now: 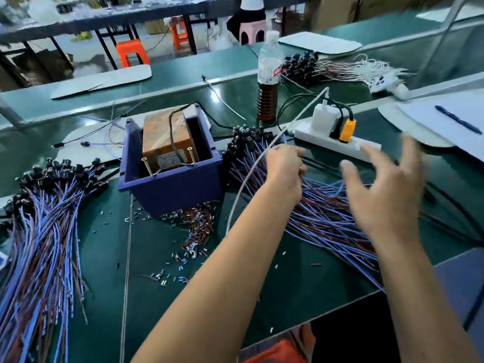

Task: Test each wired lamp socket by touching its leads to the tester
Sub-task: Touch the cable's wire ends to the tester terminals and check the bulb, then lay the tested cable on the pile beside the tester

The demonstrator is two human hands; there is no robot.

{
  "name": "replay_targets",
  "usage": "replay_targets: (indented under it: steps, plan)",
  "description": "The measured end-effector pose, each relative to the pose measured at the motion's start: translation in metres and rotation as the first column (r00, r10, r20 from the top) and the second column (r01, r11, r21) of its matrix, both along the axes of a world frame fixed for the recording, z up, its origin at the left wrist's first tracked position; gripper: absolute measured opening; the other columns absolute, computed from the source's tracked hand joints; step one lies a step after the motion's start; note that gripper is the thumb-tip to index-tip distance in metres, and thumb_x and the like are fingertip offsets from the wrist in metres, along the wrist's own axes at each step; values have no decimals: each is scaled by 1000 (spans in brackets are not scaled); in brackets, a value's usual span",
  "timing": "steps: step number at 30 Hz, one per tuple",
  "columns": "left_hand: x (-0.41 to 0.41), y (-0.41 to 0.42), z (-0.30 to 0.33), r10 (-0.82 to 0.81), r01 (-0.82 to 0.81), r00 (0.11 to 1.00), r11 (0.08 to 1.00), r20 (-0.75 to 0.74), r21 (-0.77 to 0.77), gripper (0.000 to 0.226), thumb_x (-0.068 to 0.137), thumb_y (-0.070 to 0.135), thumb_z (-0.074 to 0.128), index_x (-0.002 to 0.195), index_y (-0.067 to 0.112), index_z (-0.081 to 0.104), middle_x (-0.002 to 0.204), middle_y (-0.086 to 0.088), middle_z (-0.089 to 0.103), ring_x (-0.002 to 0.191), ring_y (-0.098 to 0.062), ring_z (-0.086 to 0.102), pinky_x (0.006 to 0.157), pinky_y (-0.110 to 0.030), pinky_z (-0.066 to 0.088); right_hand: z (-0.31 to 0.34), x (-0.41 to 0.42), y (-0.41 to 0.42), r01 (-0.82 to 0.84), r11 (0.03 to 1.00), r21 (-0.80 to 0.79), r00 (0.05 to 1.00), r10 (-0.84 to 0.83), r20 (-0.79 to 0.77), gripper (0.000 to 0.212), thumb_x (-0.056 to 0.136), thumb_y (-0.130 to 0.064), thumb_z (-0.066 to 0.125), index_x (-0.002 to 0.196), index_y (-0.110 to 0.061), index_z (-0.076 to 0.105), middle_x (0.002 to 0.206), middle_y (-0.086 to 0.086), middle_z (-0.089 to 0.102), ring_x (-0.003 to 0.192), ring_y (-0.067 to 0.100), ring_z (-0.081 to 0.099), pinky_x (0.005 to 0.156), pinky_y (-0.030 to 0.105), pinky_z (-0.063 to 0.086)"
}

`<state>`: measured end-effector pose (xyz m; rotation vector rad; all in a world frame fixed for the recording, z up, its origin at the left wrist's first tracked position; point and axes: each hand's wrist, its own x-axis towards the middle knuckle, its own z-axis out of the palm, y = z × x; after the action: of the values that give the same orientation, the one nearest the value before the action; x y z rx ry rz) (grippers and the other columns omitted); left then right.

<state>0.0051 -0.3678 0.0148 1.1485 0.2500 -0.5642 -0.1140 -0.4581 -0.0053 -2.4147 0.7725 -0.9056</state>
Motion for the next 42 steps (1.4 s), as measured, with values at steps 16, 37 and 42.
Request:
replay_targets:
  steps: [16,37,42]
  plan:
    - [34,55,-2,-14,-162,926,888,376,431,25,110,22,40,90,11,53,87,-11,59,71,-25,63,86,-52,61,22,22,20,-433,898,71,867,437,-238,13,94,-36,76,86,-26,75,69,-9,67,69,14,63,68,36,54]
    - [1,133,-10,-633,307,764,527,125,792,35,102,38,61,82,11,66,53,3,64,37,-9,45,36,-18,32,-5,28,60,-322,947,-11,946,321,-33,18,82,-22,85,74,-21,69,70,-8,65,64,17,58,65,34,51]
    - [-6,215,-12,-508,239,849,618,148,749,29,103,24,58,78,11,65,53,0,62,35,-9,39,36,-16,28,11,39,126,-641,767,-28,765,642,51,12,87,-20,80,81,-22,70,74,-11,66,68,10,60,67,35,53]
